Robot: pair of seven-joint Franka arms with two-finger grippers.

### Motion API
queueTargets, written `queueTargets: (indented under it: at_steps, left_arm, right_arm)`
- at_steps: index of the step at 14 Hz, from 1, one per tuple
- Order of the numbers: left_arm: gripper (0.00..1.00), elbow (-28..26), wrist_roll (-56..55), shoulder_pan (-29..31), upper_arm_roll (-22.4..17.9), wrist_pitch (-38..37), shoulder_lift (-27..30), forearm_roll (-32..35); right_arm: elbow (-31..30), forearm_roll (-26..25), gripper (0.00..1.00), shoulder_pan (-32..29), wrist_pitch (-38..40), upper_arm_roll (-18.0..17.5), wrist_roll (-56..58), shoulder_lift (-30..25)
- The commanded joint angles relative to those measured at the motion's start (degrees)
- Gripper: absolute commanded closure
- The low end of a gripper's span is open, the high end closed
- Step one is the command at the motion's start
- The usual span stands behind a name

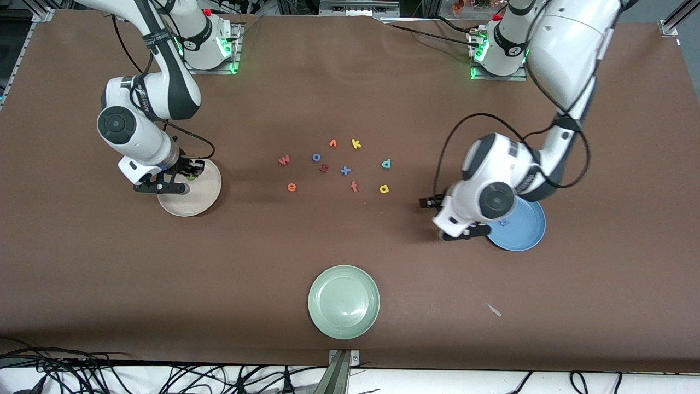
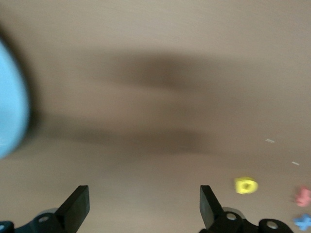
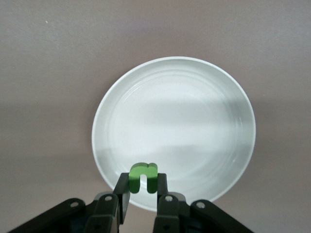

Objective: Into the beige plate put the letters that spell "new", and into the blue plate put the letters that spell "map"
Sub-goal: 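Grasp the yellow d with the left gripper while the right gripper grasps the orange e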

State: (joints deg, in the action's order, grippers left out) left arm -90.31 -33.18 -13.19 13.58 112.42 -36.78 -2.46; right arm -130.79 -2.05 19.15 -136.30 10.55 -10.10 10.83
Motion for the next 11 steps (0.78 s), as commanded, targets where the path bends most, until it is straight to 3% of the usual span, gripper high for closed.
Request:
queueTargets:
  at_steps: [1,3,6,8,11]
  left_arm:
    - [0.0,-0.83,-8.0,-5.6,-0.48,5.52,-1.53,0.26]
    - [0.0,-0.92,-14.34,-8.6,-0.57,8.68,-2.93,0.88]
    - [0.05,-1.62,-17.78,-11.94,-0.57,15.01,-5.92,0.88]
    - [0.12,-3.37,-18.76,-12.39,-0.66,18.35,-6.2,0.88]
    - [0.22,-3.82,-18.67,-12.57,-0.66,18.63,-6.63,0.97]
  right_arm:
    - [-3.24,1.0,0.73,0.27,-4.59,1.05,2.63,-0.03]
    - [-2.72,1.0,0.0,0.36,-3.98,1.05,1.58,-0.02]
    - [2.1,1.0,0.0,0.89,1.88,-0.09,-1.57,-0.02]
    - [8.68,1.26,0.0,0.98,9.62,-3.68,-7.02,1.11]
    - [14.59,6.34,0.0,0.98,11.06,-9.04,-14.06,4.97]
